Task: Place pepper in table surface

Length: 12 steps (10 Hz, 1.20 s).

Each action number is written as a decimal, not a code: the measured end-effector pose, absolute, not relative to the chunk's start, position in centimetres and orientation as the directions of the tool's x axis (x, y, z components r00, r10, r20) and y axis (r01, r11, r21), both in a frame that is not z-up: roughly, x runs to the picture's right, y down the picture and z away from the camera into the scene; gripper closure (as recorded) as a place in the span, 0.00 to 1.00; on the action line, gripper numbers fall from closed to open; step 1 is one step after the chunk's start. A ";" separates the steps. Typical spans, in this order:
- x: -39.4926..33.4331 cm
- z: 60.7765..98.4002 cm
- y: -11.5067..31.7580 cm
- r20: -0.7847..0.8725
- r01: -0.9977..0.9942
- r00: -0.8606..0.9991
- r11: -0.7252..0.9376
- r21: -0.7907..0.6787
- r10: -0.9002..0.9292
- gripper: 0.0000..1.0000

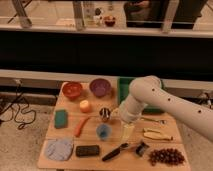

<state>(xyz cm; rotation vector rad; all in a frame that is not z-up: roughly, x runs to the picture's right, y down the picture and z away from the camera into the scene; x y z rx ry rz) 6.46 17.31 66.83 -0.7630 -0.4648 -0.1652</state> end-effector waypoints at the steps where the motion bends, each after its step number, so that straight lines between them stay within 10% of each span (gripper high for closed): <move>1: 6.2 66.8 17.3 0.465 0.314 0.885 0.714 -0.626 0.019 0.20; 12: -3.9 67.4 17.7 0.575 0.444 0.816 0.709 -0.548 -0.066 0.20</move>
